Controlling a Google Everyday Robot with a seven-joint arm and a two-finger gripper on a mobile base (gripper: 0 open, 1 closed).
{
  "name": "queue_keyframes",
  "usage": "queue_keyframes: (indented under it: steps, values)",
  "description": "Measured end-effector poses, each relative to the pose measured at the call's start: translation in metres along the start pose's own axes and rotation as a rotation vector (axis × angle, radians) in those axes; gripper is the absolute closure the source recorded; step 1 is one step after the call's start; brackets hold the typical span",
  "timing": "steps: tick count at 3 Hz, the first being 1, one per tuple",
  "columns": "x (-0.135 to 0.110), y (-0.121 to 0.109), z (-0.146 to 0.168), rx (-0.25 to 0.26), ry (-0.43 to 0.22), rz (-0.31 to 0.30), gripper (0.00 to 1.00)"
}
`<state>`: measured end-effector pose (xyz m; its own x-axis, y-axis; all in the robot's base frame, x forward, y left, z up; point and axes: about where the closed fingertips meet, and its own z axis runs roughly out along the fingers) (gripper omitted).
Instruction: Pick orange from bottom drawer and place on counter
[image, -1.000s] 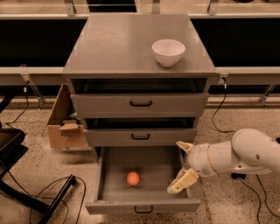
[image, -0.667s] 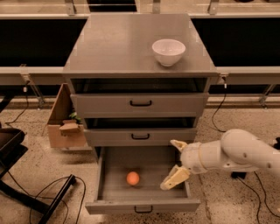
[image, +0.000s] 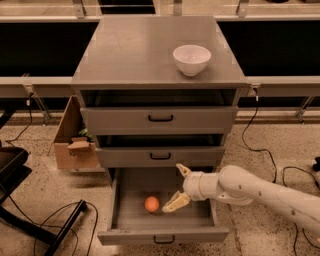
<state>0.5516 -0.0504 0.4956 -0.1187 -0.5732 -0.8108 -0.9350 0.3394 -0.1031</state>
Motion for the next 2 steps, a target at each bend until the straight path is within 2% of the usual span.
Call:
queue_keyframes:
  steps: [2]
  values:
    - [0.079,-0.030,0.091,0.028,-0.014,0.023,0.00]
